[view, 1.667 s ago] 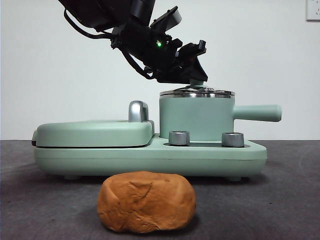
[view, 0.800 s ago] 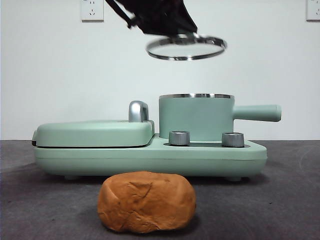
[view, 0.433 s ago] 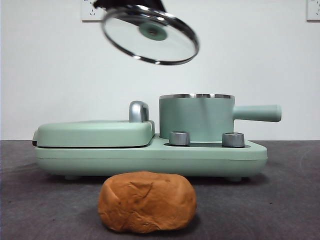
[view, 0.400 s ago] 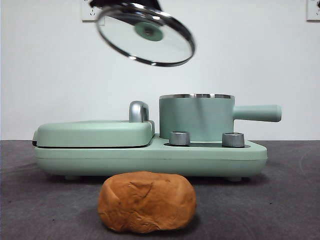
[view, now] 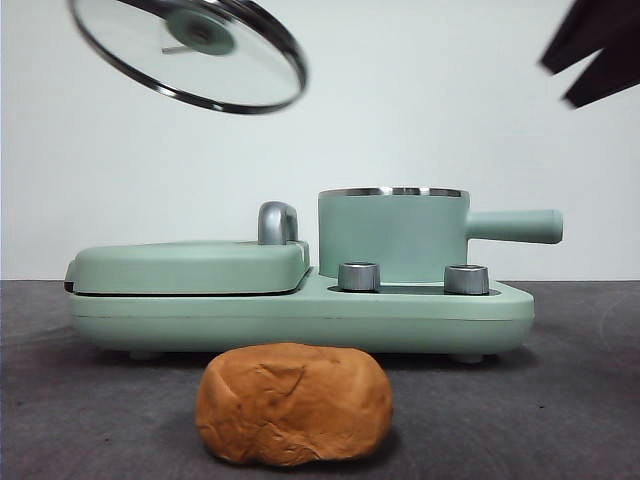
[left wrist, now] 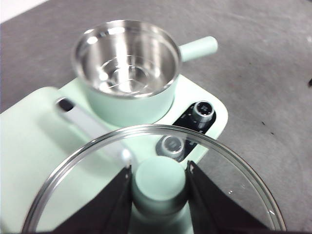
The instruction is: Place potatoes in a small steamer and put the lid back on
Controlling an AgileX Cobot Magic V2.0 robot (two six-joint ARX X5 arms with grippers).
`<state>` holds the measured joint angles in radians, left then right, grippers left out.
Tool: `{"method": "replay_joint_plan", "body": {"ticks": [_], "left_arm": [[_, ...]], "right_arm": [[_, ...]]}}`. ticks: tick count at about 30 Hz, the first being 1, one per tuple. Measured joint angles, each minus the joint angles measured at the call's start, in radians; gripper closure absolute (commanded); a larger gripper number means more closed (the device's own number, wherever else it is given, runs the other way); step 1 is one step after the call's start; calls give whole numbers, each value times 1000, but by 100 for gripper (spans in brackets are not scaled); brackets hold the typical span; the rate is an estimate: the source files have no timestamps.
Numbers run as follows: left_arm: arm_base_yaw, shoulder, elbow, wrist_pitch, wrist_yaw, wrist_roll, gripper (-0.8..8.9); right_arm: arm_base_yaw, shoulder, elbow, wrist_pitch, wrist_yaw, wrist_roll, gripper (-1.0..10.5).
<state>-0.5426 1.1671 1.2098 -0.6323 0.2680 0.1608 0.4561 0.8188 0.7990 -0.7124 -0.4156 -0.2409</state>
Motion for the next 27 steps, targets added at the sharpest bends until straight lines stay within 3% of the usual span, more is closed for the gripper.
{"method": "replay_joint_plan", "body": {"ticks": [12, 19, 27], "left_arm": [[37, -110, -38, 5, -35, -19, 805], [37, -110, -38, 4, -35, -19, 805], [37, -110, -38, 4, -56, -19, 805]], "right_arm": [[249, 293, 0, 113, -1, -123, 602], [330, 458, 0, 205, 1, -174, 602], [385, 594, 0, 349, 31, -183, 602]]}}
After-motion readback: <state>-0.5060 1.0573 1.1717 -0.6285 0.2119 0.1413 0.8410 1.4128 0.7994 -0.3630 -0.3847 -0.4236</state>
